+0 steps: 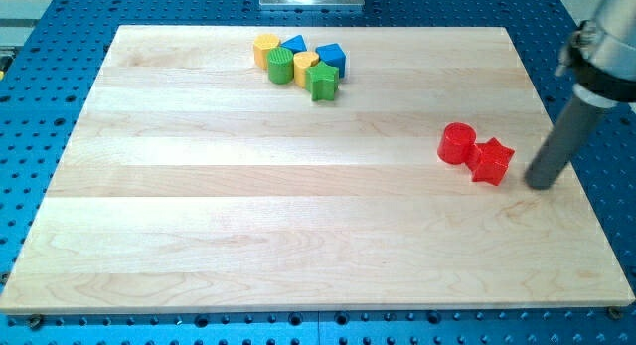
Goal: Push the red blocks into the group of blocks
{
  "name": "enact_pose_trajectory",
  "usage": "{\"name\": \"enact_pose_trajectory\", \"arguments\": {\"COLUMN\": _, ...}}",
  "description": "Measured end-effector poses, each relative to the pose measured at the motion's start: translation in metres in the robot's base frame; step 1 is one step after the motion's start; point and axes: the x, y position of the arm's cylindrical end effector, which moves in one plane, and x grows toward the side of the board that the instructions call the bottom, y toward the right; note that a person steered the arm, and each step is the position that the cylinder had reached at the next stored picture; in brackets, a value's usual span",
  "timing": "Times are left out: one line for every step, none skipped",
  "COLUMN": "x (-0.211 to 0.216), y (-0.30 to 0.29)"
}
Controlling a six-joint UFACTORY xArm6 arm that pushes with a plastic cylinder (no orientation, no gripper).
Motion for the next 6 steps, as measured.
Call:
{"name": "enact_pose_trajectory", "arguments": {"x": -0.021, "y": -0.036}}
{"name": "enact_pose_trajectory", "arguments": {"x": -0.039, "y": -0.069}}
{"name": "enact_pose_trajectory", "arguments": {"x": -0.058, "y": -0.105}}
{"name": "enact_pose_trajectory", "arguments": {"x": -0.065, "y": -0.119}}
{"name": "enact_pose_trajectory", "arguments": {"x": -0.074, "y": -0.143}}
{"name": "enact_pose_trajectory", "arguments": {"x": -0.096, "y": -0.193}}
